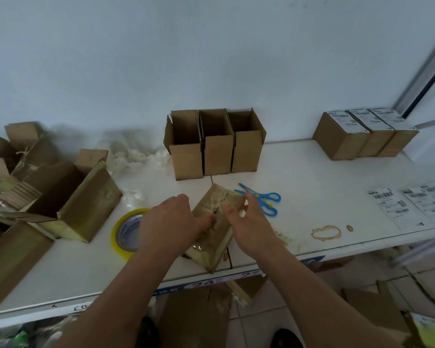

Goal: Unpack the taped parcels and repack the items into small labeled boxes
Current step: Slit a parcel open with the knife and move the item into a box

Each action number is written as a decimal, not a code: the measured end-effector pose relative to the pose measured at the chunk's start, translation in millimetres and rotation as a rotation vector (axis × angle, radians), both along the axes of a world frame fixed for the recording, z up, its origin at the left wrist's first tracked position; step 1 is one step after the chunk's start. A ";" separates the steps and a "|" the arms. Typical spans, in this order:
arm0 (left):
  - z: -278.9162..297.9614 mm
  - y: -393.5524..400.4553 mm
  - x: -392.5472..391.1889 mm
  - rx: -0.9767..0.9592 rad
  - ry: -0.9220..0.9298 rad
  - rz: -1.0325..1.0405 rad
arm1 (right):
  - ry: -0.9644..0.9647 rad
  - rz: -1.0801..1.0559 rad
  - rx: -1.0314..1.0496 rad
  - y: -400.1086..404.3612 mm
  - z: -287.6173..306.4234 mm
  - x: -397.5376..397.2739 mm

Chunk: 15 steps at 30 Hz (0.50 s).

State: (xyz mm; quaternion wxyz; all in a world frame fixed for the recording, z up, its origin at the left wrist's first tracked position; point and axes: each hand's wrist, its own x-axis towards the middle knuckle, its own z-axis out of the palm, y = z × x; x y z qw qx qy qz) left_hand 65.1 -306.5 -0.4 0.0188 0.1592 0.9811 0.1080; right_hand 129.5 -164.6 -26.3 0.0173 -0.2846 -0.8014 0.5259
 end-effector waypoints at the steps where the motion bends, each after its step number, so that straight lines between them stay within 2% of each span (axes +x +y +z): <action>1: 0.8 0.3 1.1 -0.009 0.004 0.005 | 0.011 0.003 0.006 -2.6 -0.4 -2.4; 8: 4.3 2.1 -2.6 -0.132 0.072 -0.106 | 0.050 -0.015 0.044 -9.1 -10.5 -7.2; 11: 6.1 -5.4 -10.4 0.016 -0.001 -0.114 | 0.045 -0.012 0.026 -5.2 -12.2 -9.5; 13: 6.5 -11.5 -14.1 0.129 -0.113 -0.134 | 0.010 -0.023 0.040 -3.4 -9.7 -12.0; 15: 5.3 -19.2 -15.1 0.391 -0.305 -0.042 | -0.015 -0.034 0.032 -4.0 -8.0 -15.4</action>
